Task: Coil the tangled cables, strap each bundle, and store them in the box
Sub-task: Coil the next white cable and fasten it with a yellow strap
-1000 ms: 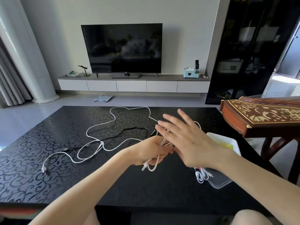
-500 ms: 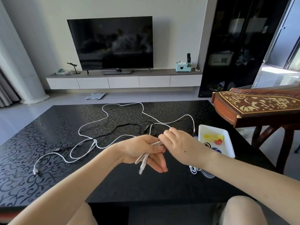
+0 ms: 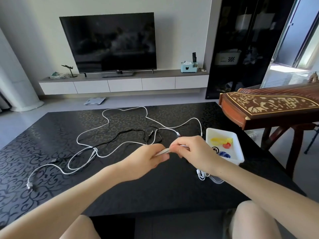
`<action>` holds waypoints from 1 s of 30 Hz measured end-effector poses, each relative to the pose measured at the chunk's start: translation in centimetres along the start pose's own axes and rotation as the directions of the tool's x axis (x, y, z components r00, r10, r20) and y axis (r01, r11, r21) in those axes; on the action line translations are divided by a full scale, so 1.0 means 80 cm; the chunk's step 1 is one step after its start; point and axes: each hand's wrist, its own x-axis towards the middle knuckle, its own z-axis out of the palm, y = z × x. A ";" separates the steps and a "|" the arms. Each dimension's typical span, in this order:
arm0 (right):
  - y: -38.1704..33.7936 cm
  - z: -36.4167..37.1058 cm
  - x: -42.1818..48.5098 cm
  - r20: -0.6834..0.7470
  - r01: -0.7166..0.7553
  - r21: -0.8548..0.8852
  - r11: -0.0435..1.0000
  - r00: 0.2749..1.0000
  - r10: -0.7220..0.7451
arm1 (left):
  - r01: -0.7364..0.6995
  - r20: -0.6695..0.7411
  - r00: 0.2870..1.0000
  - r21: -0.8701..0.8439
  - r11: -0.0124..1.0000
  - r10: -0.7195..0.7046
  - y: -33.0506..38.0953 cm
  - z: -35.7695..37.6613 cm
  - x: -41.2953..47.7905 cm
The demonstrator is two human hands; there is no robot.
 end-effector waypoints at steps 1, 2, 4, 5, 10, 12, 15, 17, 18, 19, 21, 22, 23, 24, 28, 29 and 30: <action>-0.001 0.002 0.000 -0.004 -0.023 0.063 0.998 1.000 0.023 | -0.023 -0.032 0.999 -0.060 0.998 0.022 -0.001 0.001 -0.002; -0.001 0.005 -0.001 -0.009 -0.038 0.125 0.991 0.999 0.039 | -0.034 -0.039 0.999 -0.181 0.983 0.027 -0.002 0.002 -0.001; -0.003 0.008 -0.002 -0.032 -0.019 0.201 0.979 0.999 0.026 | 0.045 0.035 0.999 -0.468 0.882 -0.033 -0.008 0.004 0.001; -0.004 0.009 -0.002 -0.054 0.000 0.200 0.980 0.998 0.011 | 0.114 0.112 0.992 -0.556 0.823 -0.061 -0.010 0.003 0.003; -0.004 0.019 0.002 -0.061 0.077 0.012 0.997 0.995 -0.076 | 0.339 0.453 0.881 -0.408 0.848 -0.134 -0.009 -0.027 0.027; -0.002 0.023 0.002 -0.022 0.107 -0.028 0.994 0.994 -0.108 | 0.381 0.467 0.869 -0.426 0.821 -0.160 0.003 -0.029 0.040; 0.008 0.024 -0.001 -0.038 0.111 -0.017 0.994 0.993 -0.111 | 0.404 0.433 0.883 -0.503 0.764 -0.182 0.017 -0.005 0.050; 0.020 0.023 -0.005 -0.098 0.046 0.070 0.996 0.994 -0.039 | 0.404 0.375 0.902 -0.566 0.719 -0.212 0.014 0.014 0.049; 0.025 0.023 -0.007 -0.120 0.013 0.123 0.992 0.993 0.002 | 0.399 0.365 0.907 -0.591 0.701 -0.209 0.010 0.021 0.048; 0.030 0.025 -0.010 -0.125 -0.009 0.156 0.988 0.992 0.029 | 0.390 0.355 0.913 -0.605 0.694 -0.204 0.006 0.026 0.046; 0.038 0.027 -0.015 -0.105 -0.038 0.155 0.987 0.993 0.055 | 0.388 0.356 0.913 -0.608 0.693 -0.199 0.003 0.029 0.045; 0.043 0.027 -0.016 -0.092 -0.048 0.152 0.987 0.994 0.062 | 0.393 0.362 0.910 -0.604 0.693 -0.200 0.002 0.030 0.046; 0.046 0.026 -0.017 -0.077 -0.056 0.162 0.985 0.995 0.070 | 0.393 0.364 0.909 -0.585 0.710 -0.203 0.004 0.029 0.048; 0.050 0.023 -0.018 -0.055 -0.064 0.157 0.986 0.996 0.074 | 0.379 0.352 0.912 -0.530 0.759 -0.210 0.005 0.029 0.051; 0.060 0.018 -0.020 0.051 -0.055 0.064 0.996 0.997 0.052 | 0.121 0.114 0.984 0.125 0.985 -0.135 0.006 0.032 0.066; 0.065 0.016 -0.021 0.064 -0.072 0.071 0.995 0.996 0.068 | 0.080 0.091 0.991 0.221 0.972 -0.102 0.004 0.034 0.070; 0.073 0.011 -0.021 0.075 -0.104 0.091 0.990 0.992 0.098 | 0.065 0.075 0.993 0.251 0.966 -0.087 0.000 0.037 0.075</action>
